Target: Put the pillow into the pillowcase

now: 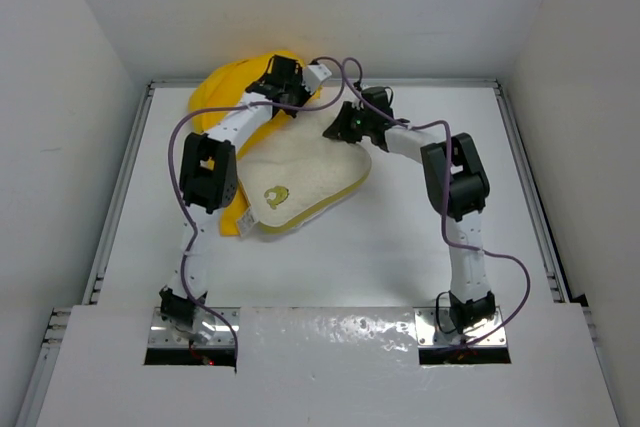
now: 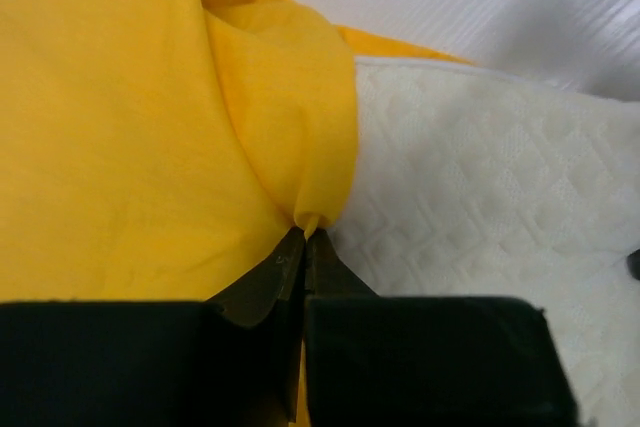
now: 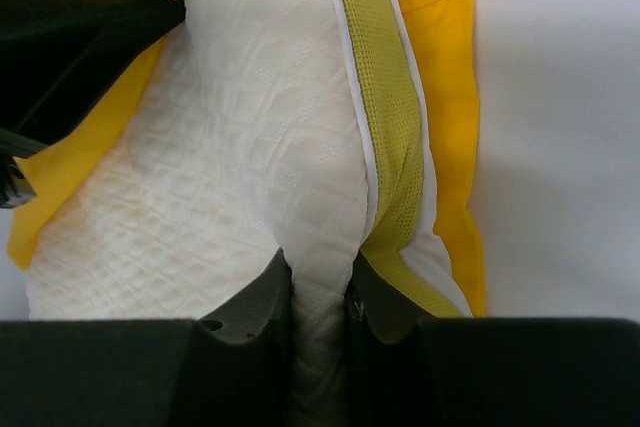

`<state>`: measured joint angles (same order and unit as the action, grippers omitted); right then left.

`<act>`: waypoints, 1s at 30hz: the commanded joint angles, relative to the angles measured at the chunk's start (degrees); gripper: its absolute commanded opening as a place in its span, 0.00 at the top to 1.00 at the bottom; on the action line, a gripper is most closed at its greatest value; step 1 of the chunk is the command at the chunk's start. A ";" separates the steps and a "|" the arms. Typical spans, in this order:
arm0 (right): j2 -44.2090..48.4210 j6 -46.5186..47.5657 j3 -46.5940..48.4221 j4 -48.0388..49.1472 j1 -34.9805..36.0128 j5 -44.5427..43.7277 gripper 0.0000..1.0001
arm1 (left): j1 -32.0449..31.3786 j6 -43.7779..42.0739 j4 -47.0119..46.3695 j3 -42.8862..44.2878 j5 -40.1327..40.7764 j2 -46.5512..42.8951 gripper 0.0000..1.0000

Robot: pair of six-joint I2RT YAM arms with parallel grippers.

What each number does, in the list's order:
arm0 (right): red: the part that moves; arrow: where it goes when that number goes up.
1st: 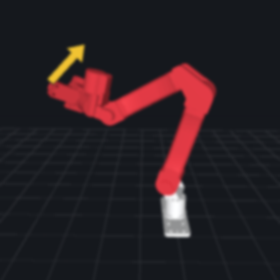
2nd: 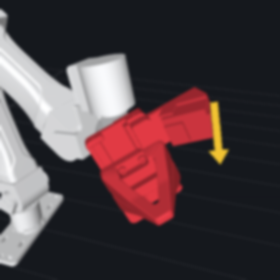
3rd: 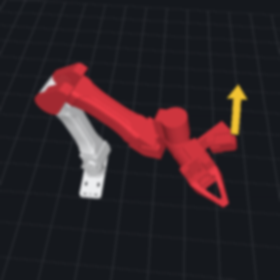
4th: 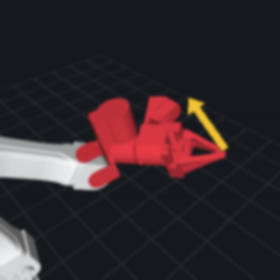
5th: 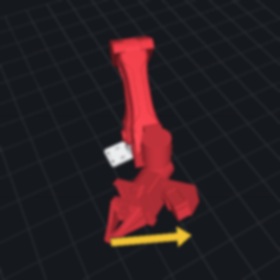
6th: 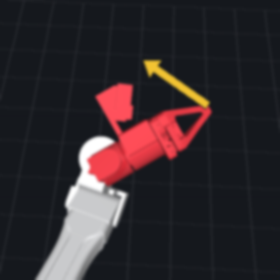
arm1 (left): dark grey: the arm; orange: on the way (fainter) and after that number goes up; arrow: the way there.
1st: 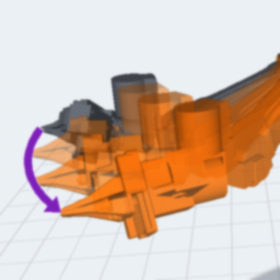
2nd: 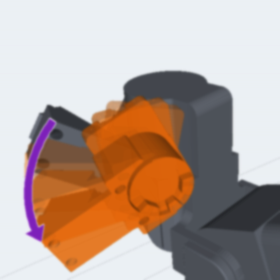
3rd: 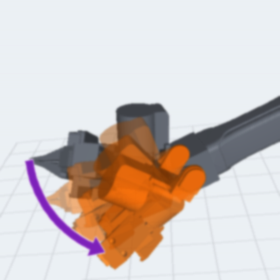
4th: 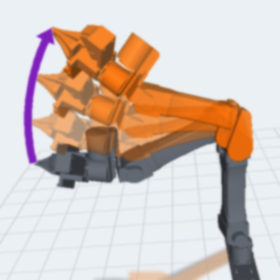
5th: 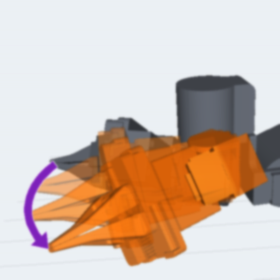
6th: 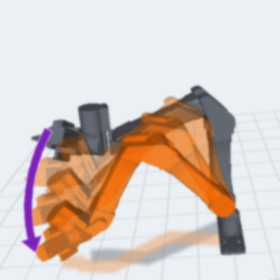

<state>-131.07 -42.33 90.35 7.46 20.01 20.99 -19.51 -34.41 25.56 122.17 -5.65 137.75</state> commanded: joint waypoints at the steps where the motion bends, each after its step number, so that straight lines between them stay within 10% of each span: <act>1: 5.02 2.50 -2.27 -1.57 1.43 -1.64 1.00 | 0.08 2.06 1.67 6.31 -7.06 -3.36 1.00; 12: 28.40 12.53 -19.76 12.99 10.74 -8.16 1.00 | -2.02 9.02 13.62 0.89 -32.66 -19.89 1.00; 22: 32.55 -3.70 -32.50 39.88 11.19 -19.92 1.00 | -7.03 2.25 21.27 -11.07 -46.81 -26.48 1.00; 27: 29.64 -9.78 -32.16 31.24 11.28 -34.48 1.00 | -8.62 -7.40 32.60 -12.74 -58.06 -28.85 1.00; 30: 28.85 -14.70 -33.65 24.89 11.19 -40.75 1.00 | -8.44 -12.69 35.79 -15.81 -51.34 -32.00 1.00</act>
<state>-102.45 -49.41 55.07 27.64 32.14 -5.56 -24.40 -41.04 50.72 108.33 -48.03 113.30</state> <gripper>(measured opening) 0.154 0.005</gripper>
